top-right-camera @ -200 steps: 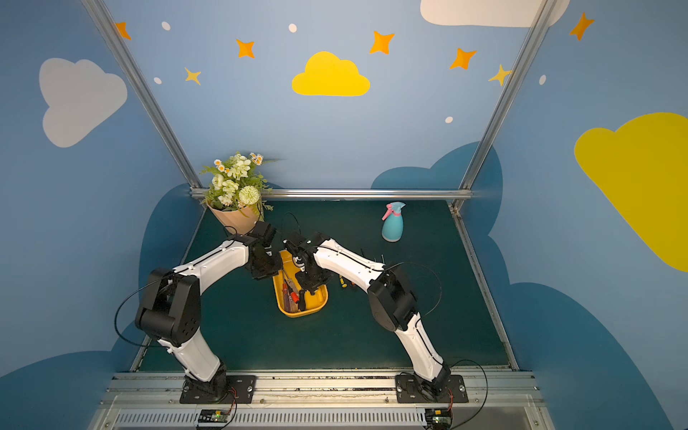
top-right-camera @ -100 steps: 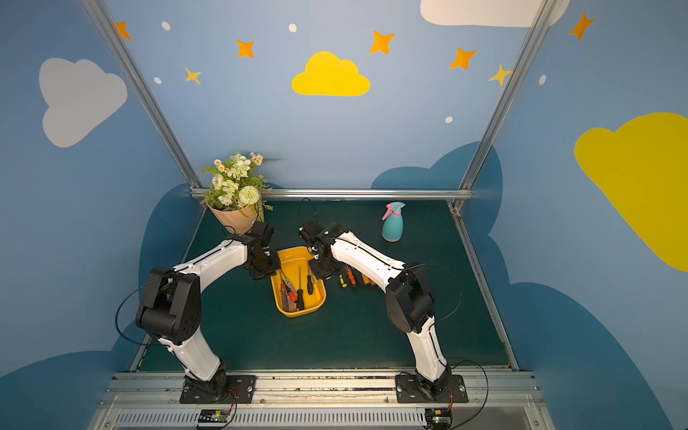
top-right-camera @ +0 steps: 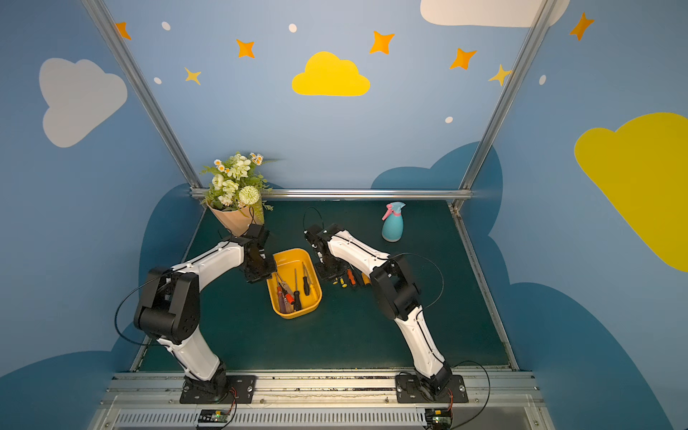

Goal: Take out the screwdriver from the storage box
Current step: Place the screwdriver at the center of the board.

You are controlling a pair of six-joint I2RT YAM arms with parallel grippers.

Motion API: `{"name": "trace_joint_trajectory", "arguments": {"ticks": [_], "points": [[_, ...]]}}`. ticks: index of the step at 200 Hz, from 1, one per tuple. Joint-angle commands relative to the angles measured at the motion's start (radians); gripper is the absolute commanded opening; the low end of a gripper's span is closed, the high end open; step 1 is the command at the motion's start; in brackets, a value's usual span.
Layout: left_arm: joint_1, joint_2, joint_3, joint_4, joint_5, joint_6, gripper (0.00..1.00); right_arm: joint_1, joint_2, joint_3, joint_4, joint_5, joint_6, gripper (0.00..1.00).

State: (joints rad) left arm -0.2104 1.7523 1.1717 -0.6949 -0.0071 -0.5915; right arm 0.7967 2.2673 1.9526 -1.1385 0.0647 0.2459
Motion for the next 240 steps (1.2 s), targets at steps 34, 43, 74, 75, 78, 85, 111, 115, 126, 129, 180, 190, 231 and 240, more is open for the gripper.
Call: {"name": "trace_joint_trajectory", "arguments": {"ticks": [34,43,74,75,78,85,111,115,126,129,180,190,231,240], "points": [[0.008,-0.044,0.001,0.003,0.022,0.018,0.02,-0.016,0.097,0.082,-0.084,0.011,-0.003,0.00],[0.007,-0.043,0.001,0.003,0.020,0.018,0.03,-0.019,0.104,0.083,-0.087,0.013,0.000,0.00],[0.010,-0.041,0.000,0.005,0.025,0.017,0.02,-0.029,0.125,0.084,-0.100,0.009,0.000,0.00],[0.010,-0.041,-0.001,0.005,0.025,0.018,0.03,-0.028,0.125,0.083,-0.101,0.009,0.001,0.00],[0.010,-0.040,-0.001,0.004,0.025,0.016,0.03,-0.029,0.126,0.083,-0.103,0.009,0.000,0.00],[0.009,-0.040,-0.001,0.004,0.025,0.016,0.02,-0.031,0.131,0.082,-0.104,0.012,0.001,0.00],[0.011,-0.042,0.000,0.006,0.026,0.014,0.02,-0.038,0.136,0.080,-0.111,0.006,0.005,0.02],[0.010,-0.042,0.000,0.006,0.027,0.014,0.02,-0.037,0.136,0.081,-0.113,0.006,0.004,0.04],[0.010,-0.041,0.002,0.006,0.027,0.015,0.03,-0.039,0.139,0.083,-0.114,0.004,0.005,0.10],[0.010,-0.041,0.002,0.005,0.028,0.014,0.02,-0.040,0.139,0.084,-0.115,0.003,0.006,0.11],[0.009,-0.036,0.005,0.005,0.034,0.016,0.03,-0.042,0.141,0.088,-0.121,-0.026,0.018,0.25],[0.009,-0.033,0.005,0.005,0.033,0.016,0.03,-0.042,0.137,0.087,-0.117,-0.036,0.019,0.27],[0.009,-0.033,0.000,0.005,0.035,0.012,0.02,-0.039,0.106,0.088,-0.099,-0.042,0.018,0.34],[0.009,-0.033,0.002,0.004,0.035,0.012,0.02,-0.039,0.099,0.088,-0.096,-0.039,0.022,0.35]]}}
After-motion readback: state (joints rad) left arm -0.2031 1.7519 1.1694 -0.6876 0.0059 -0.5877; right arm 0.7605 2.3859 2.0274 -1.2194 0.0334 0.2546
